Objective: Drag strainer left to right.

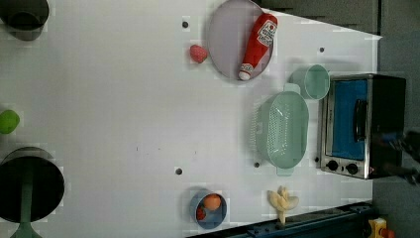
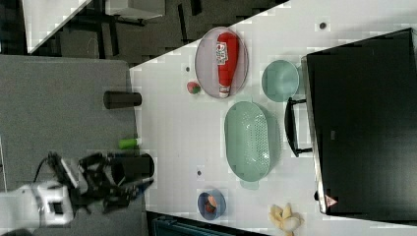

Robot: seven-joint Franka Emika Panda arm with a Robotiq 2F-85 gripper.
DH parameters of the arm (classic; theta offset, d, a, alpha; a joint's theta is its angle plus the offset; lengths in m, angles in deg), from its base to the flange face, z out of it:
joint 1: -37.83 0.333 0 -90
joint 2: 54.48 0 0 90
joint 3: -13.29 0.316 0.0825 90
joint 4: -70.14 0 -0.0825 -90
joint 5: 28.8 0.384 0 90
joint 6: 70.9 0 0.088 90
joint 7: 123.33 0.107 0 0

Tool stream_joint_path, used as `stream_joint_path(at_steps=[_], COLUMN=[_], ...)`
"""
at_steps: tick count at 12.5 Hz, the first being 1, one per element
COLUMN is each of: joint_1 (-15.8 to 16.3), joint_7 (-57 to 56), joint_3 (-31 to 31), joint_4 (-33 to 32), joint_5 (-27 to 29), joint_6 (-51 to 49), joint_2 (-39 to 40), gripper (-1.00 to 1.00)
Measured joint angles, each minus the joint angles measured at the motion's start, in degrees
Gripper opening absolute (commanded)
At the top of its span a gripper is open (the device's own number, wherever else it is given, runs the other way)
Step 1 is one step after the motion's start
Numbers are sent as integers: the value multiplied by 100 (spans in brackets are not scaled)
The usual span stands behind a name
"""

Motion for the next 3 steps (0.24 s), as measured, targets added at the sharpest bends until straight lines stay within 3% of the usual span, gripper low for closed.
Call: stream_joint_path(at_steps=[3], joint_1=[30], joint_7=[-301], joint_3=[-59], joint_4=[235], joint_5=[-11], joint_6=[-301], joint_2=[-112], gripper=[100])
